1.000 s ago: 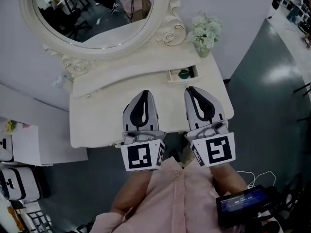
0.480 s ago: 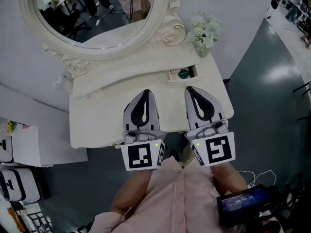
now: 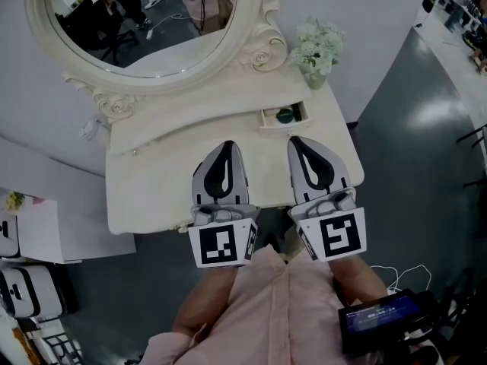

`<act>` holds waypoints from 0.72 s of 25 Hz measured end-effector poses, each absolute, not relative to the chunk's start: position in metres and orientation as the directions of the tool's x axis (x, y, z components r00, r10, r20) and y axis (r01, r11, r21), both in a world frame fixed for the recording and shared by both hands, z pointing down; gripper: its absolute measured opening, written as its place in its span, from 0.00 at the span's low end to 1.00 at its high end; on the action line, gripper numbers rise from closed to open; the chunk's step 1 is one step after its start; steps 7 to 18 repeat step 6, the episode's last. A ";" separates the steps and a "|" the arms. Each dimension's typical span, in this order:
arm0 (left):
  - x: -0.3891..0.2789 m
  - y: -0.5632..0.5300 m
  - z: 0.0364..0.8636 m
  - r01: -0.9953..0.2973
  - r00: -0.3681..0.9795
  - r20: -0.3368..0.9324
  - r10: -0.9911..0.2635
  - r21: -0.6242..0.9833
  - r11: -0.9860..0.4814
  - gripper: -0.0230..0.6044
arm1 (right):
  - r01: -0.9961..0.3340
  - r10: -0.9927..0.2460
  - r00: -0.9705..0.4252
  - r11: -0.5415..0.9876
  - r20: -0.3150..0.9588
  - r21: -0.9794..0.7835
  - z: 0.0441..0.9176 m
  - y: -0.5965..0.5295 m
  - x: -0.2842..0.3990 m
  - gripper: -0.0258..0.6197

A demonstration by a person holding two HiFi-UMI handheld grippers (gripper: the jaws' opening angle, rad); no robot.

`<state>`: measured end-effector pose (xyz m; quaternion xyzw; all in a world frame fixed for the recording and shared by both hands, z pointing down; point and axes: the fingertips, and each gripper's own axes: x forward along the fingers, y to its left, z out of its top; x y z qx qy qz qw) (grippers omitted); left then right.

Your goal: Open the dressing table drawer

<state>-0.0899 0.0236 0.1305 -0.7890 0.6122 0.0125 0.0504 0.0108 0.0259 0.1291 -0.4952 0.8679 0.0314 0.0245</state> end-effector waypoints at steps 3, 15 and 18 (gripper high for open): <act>-0.090 0.022 0.131 -0.967 0.252 -0.078 -0.965 -0.062 -0.248 0.07 | -0.863 -0.860 -0.505 0.504 -0.070 0.027 0.129 0.024 0.011 0.07; -0.091 0.019 0.132 -0.967 0.251 -0.076 -0.965 -0.060 -0.247 0.07 | -0.863 -0.861 -0.504 0.504 -0.066 0.027 0.130 0.021 0.010 0.07; -0.091 0.019 0.132 -0.967 0.251 -0.076 -0.965 -0.060 -0.247 0.07 | -0.863 -0.861 -0.504 0.504 -0.066 0.027 0.130 0.021 0.010 0.07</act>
